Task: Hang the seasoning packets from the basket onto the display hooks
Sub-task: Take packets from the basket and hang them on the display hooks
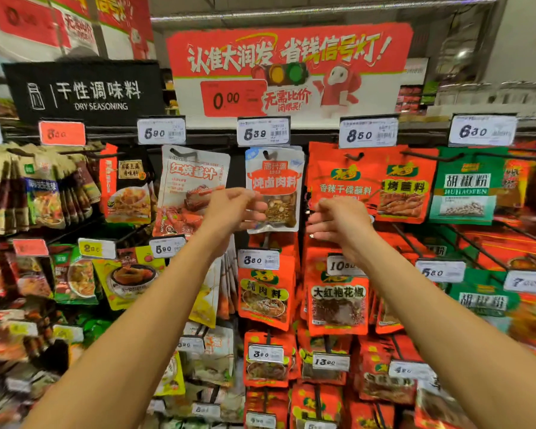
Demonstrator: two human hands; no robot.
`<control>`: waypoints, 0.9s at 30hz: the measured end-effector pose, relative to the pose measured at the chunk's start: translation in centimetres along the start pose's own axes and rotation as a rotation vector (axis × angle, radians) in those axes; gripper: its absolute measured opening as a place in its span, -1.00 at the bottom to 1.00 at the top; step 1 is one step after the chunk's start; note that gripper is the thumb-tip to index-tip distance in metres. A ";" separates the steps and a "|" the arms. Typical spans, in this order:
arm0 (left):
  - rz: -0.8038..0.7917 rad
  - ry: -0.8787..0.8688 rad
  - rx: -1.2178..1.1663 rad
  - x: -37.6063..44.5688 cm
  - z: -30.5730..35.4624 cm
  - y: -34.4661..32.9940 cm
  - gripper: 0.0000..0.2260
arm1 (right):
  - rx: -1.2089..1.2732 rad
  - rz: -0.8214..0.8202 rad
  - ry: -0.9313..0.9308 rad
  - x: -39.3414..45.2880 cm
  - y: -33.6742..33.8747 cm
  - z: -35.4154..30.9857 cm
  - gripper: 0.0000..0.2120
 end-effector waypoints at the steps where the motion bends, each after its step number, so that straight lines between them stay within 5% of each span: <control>1: -0.015 0.024 -0.043 -1.0 0.2 -0.4 -0.83 | 0.015 -0.010 -0.002 -0.9 0.8 -0.1 -0.86; 11: 0.012 0.220 -0.177 -12.9 -4.9 -6.2 -0.86 | 0.069 -0.032 -0.122 -7.5 12.5 5.9 -0.82; 17: 0.087 0.531 -0.140 -19.6 -14.4 -10.7 -0.86 | 0.016 -0.027 -0.400 -11.8 17.9 17.2 -0.78; 27: -0.018 1.057 -0.126 -29.6 -32.6 -17.4 -0.80 | -0.115 0.076 -0.874 -19.2 24.7 38.1 -0.80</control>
Point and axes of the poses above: each hand's wrist, its own x-axis towards the middle knuckle, its own y-axis out of the back of the hand, z = x × y, the point moved 2 cm from there along x, towards the middle knuckle
